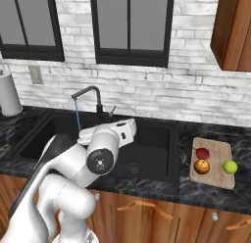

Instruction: Pick the pear, pear, orange from the sink and place them on the cutting board to airdry. Then turn off the sink faucet.

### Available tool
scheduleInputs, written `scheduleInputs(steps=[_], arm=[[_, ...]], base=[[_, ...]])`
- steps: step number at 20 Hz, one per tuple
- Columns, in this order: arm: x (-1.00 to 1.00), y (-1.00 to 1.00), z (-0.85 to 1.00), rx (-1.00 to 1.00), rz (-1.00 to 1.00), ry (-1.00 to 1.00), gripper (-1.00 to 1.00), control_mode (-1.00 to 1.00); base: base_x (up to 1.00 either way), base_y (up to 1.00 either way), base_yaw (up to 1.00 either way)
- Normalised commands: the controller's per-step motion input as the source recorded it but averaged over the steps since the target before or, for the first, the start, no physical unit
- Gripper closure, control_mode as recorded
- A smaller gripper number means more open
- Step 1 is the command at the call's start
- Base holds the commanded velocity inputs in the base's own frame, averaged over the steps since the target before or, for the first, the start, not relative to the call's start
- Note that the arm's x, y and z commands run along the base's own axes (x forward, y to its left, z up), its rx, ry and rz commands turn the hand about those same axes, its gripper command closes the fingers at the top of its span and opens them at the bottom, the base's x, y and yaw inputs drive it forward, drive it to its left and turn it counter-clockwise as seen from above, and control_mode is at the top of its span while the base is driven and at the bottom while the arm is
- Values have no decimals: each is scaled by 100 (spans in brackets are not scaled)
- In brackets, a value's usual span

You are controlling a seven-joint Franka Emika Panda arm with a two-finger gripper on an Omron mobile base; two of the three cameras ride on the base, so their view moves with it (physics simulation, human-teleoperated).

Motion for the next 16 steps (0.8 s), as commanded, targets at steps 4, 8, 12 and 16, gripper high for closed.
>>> scheduleInputs(steps=[4, 8, 12, 16], arm=[[44, 66, -24, -7, 3, 7, -100, -100], [52, 64, -36, -9, 4, 9, -100, -100], [50, 37, -46, -6, 9, 10, -100, -100], [49, 28, -41, -4, 9, 9, -100, -100]], base=[[0, 0, 0], [0, 0, 0], [0, 0, 0], [0, 0, 0]])
